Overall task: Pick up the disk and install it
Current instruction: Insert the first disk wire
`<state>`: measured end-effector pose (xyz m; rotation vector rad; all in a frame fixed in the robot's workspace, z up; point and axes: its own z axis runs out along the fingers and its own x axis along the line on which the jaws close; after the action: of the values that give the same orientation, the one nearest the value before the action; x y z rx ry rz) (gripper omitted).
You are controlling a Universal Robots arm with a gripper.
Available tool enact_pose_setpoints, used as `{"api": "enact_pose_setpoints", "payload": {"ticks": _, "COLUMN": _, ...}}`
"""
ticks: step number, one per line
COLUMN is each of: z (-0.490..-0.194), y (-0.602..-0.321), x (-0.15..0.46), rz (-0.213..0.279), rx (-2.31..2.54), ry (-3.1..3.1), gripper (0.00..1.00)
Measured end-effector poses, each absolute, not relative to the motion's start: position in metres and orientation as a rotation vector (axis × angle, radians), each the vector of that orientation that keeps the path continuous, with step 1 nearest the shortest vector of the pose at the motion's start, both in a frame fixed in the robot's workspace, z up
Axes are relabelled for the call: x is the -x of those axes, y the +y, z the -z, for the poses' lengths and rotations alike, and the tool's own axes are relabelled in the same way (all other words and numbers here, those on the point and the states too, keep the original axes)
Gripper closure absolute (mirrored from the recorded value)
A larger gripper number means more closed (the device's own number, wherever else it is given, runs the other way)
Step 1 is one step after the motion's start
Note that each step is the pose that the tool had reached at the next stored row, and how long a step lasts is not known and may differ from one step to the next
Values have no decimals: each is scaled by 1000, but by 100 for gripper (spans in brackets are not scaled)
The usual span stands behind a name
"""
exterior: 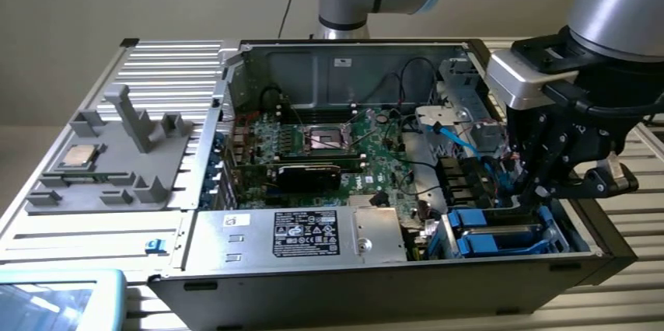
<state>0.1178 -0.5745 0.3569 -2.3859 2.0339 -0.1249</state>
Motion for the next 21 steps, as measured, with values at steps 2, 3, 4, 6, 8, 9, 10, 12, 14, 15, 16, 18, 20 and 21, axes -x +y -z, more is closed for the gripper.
{"api": "enact_pose_setpoints", "payload": {"ticks": 2, "z": -356, "y": -572, "x": -115, "rz": 133, "rx": 2392, "ry": 2038, "gripper": 83}}
{"api": "enact_pose_setpoints", "payload": {"ticks": 3, "z": -356, "y": -571, "x": -115, "rz": 141, "rx": 2397, "ry": 2042, "gripper": 83}}
{"api": "enact_pose_setpoints", "payload": {"ticks": 4, "z": -356, "y": -570, "x": -115, "rz": 148, "rx": 2404, "ry": 2047, "gripper": 83}}
{"api": "enact_pose_setpoints", "payload": {"ticks": 6, "z": -355, "y": -568, "x": -115, "rz": 155, "rx": 2419, "ry": 2058, "gripper": 83}}
{"api": "enact_pose_setpoints", "payload": {"ticks": 8, "z": -355, "y": -566, "x": -115, "rz": 140, "rx": 2436, "ry": 2070, "gripper": 83}}
{"api": "enact_pose_setpoints", "payload": {"ticks": 9, "z": -355, "y": -566, "x": -115, "rz": 127, "rx": 2445, "ry": 2077, "gripper": 83}}
{"api": "enact_pose_setpoints", "payload": {"ticks": 10, "z": -355, "y": -566, "x": -115, "rz": 116, "rx": 2452, "ry": 2082, "gripper": 83}}
{"api": "enact_pose_setpoints", "payload": {"ticks": 12, "z": -355, "y": -566, "x": -115, "rz": 111, "rx": 2454, "ry": 2086, "gripper": 83}}
{"api": "enact_pose_setpoints", "payload": {"ticks": 14, "z": -354, "y": -566, "x": -115, "rz": 111, "rx": 2454, "ry": 2086, "gripper": 83}}
{"api": "enact_pose_setpoints", "payload": {"ticks": 15, "z": -354, "y": -566, "x": -116, "rz": 111, "rx": 2454, "ry": 2087, "gripper": 83}}
{"api": "enact_pose_setpoints", "payload": {"ticks": 16, "z": -354, "y": -566, "x": -116, "rz": 109, "rx": 2455, "ry": 2088, "gripper": 83}}
{"api": "enact_pose_setpoints", "payload": {"ticks": 18, "z": -354, "y": -566, "x": -118, "rz": 99, "rx": 2459, "ry": 2093, "gripper": 83}}
{"api": "enact_pose_setpoints", "payload": {"ticks": 20, "z": -353, "y": -566, "x": -119, "rz": 87, "rx": 2464, "ry": 2100, "gripper": 83}}
{"api": "enact_pose_setpoints", "payload": {"ticks": 21, "z": -353, "y": -566, "x": -119, "rz": 81, "rx": 2468, "ry": 2102, "gripper": 83}}
